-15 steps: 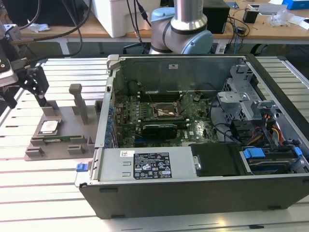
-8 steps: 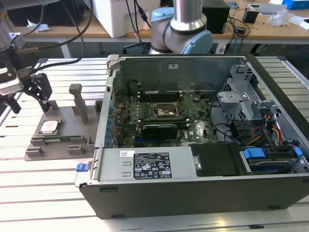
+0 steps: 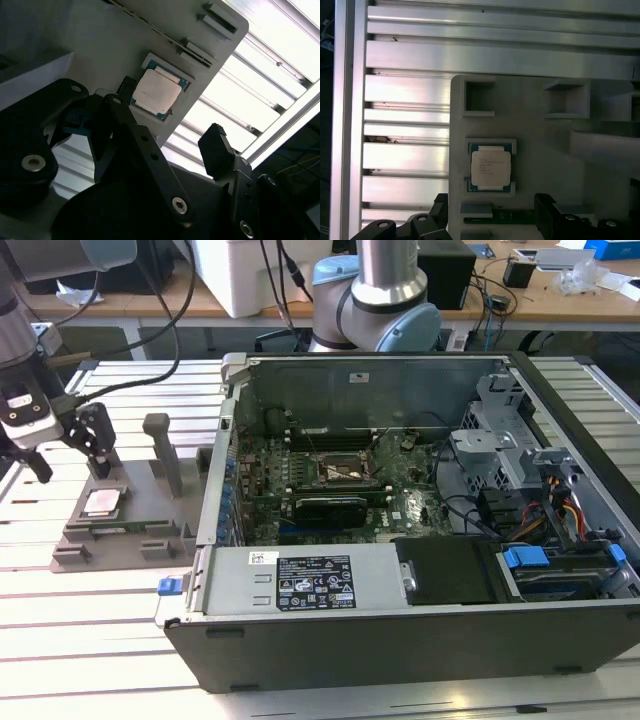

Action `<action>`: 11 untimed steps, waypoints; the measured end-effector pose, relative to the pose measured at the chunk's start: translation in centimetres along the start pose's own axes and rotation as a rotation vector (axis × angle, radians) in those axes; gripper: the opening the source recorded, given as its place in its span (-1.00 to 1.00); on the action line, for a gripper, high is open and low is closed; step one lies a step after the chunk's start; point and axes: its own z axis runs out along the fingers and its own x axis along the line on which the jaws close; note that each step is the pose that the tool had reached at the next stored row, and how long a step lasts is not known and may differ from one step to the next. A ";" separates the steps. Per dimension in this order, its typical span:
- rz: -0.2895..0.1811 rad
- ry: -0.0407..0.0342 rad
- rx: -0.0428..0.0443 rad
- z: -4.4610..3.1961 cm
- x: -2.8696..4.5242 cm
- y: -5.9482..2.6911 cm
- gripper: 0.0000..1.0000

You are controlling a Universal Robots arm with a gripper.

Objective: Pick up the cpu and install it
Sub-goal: 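Pick up the cpu and move it towards the insertion slot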

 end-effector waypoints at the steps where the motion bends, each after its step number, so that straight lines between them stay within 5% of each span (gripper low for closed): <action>1: 0.000 -0.0001 0.0000 0.21 0.00 0.03 0.56; 11: 0.000 0.0000 0.0000 2.48 0.06 0.18 0.56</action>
